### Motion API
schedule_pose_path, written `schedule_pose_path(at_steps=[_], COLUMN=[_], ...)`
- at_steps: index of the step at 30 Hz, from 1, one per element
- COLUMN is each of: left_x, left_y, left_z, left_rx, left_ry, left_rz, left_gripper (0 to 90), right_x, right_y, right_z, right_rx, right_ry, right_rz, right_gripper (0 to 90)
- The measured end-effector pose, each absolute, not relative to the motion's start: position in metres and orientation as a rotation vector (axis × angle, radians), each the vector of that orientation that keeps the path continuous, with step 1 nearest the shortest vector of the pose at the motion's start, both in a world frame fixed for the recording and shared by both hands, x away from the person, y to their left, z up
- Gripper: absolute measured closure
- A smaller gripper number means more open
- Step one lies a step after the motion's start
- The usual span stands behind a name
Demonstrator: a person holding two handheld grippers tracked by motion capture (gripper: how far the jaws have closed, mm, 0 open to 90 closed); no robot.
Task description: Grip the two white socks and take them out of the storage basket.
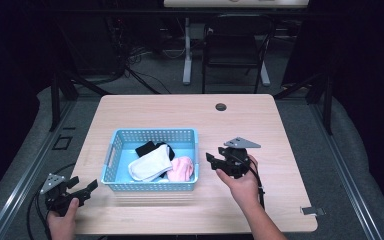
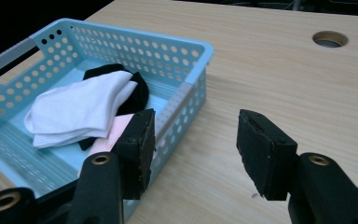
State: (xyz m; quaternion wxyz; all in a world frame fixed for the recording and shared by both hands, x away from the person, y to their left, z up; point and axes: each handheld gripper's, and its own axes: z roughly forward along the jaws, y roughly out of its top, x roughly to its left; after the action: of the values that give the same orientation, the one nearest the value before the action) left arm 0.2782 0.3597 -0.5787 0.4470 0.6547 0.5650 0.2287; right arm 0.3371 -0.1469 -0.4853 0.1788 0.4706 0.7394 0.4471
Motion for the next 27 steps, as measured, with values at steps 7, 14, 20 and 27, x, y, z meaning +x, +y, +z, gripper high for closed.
schedule_pose_path(at_steps=[7, 14, 20, 27], left_x=[0.278, 0.278, 0.278, 0.279], left_y=[0.360, 0.360, 0.361, 0.361], left_z=[-0.578, -0.578, -0.578, -0.578], left_rx=[1.615, 1.612, 1.612, 1.613], left_ry=[1.395, 1.396, 1.395, 1.397], left_rz=[0.570, 0.568, 0.567, 0.559], left_gripper=[17.9, 17.9, 17.9, 17.9], right_x=[0.351, 0.372, 0.391, 0.409], right_y=[-0.111, -0.077, -0.048, -0.027], right_z=[-0.473, -0.471, -0.478, -0.489], right_rx=[1.297, 1.314, 1.350, 1.450], right_ry=[2.173, 2.271, 2.346, 2.409], right_rz=[1.271, 1.260, 1.213, 1.139], right_gripper=[49.1, 51.9, 57.4, 61.0])
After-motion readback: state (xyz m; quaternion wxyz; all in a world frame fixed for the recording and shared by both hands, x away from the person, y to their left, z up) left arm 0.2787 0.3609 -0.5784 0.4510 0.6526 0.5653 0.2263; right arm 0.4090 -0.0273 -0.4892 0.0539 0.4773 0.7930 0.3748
